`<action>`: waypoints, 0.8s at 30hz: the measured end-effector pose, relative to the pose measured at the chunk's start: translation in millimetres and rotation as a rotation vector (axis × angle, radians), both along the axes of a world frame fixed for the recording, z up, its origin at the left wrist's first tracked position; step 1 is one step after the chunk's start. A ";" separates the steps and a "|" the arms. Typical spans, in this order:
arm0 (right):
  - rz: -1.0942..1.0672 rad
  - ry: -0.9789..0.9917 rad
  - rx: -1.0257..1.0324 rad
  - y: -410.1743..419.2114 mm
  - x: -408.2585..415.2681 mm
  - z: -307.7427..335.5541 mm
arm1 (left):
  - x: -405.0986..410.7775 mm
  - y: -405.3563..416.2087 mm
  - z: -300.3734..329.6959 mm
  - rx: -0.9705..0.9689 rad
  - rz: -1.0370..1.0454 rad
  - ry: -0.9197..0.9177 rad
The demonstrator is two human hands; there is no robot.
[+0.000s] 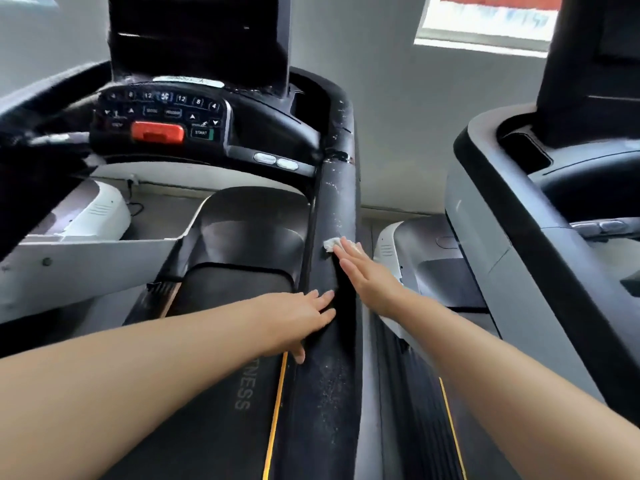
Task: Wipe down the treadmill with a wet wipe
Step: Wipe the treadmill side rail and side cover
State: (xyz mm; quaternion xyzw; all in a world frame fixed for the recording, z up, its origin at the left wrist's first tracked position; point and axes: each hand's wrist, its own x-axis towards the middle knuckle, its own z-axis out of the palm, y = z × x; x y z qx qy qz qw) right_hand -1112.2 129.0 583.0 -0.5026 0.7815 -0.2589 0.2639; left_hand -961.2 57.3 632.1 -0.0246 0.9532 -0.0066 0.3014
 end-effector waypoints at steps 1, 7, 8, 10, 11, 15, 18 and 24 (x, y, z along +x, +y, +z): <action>0.022 0.025 0.005 -8.7 -9.0 1.7 | -1.1 1.5 0.4 -0.003 0.027 -0.017; 0.147 0.147 0.033 -45.9 -45.1 12.9 | -4.3 3.5 -2.7 0.029 0.152 -0.090; 0.160 0.142 0.028 -44.0 -46.1 12.4 | -4.6 3.5 -3.2 0.036 0.157 -0.087; 0.178 0.112 0.011 -27.7 -42.4 9.3 | -6.5 3.0 -4.5 0.026 0.133 -0.089; 0.185 0.104 -0.001 -15.8 -37.1 5.3 | -7.4 2.1 -5.6 0.015 0.119 -0.096; 0.168 0.101 -0.072 16.0 -13.5 -8.1 | -6.6 2.5 -5.5 -0.045 0.035 -0.073; 0.176 0.096 -0.064 -5.1 -23.0 -4.9 | -12.5 -2.7 -1.3 -0.039 0.019 -0.071; 0.225 0.226 -0.010 -79.6 -96.3 3.9 | -44.3 -36.3 27.4 0.010 0.246 0.023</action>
